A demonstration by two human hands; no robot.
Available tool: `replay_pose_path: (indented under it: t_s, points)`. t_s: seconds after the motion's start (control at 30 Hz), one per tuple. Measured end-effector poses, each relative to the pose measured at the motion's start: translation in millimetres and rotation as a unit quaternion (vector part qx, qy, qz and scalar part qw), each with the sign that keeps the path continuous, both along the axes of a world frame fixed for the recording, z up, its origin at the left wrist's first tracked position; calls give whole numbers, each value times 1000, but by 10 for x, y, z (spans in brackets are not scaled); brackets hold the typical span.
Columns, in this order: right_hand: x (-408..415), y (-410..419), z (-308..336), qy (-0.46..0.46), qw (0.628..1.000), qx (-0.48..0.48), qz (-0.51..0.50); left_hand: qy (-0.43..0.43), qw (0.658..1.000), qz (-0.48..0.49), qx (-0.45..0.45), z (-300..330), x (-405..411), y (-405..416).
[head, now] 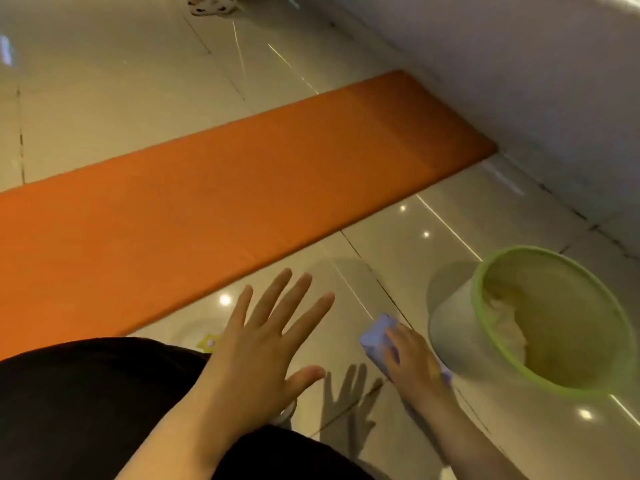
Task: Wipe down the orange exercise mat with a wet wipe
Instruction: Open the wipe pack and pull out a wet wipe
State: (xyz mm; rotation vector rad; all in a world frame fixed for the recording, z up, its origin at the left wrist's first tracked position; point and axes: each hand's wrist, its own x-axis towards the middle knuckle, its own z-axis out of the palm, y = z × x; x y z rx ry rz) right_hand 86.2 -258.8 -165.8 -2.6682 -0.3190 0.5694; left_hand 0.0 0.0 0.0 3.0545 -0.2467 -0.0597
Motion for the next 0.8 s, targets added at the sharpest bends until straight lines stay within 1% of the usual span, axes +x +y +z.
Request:
replay_pose_path:
  t_s: [0.07,0.1,0.17,0.23,0.27,0.33,0.4,0.47,0.53,0.6,0.7,0.8]
  points:
    - [-105,-193,-210,-18,999,13,-31,6,999,-22,-25,-70,-17,76]
    - [-156,-255,-326,-7,999,3,-48,16,999,-7,-39,-74,-46,124]
    - [-213,-316,-538,48,997,-23,-64,30,998,17,-51,-85,-57,205]
    - [-249,-329,-729,99,993,-48,-38,52,997,18,-51,-109,-36,190]
    - [-256,-313,-761,111,990,-78,-22,71,996,20,-58,-106,-20,182]
    - [-241,-271,-808,113,987,-116,-20,76,995,19,-65,-101,10,161]
    - [-223,-193,-815,82,985,-147,-38,74,995,14,-69,-110,44,122]
    - [-197,-134,-854,45,983,-175,-32,69,995,10,-65,-116,73,88]
    - [-209,-130,-915,50,980,-189,-31,72,996,6,-54,-139,74,71]
    - [-225,-166,-1020,38,983,-175,-36,75,997,5,-33,-148,54,66]
    - [-159,-217,-1019,-11,991,-118,-59,80,997,7,-20,-162,26,64]
    - [-55,-259,-976,-27,992,-107,-64,90,996,10,-17,-155,35,58]
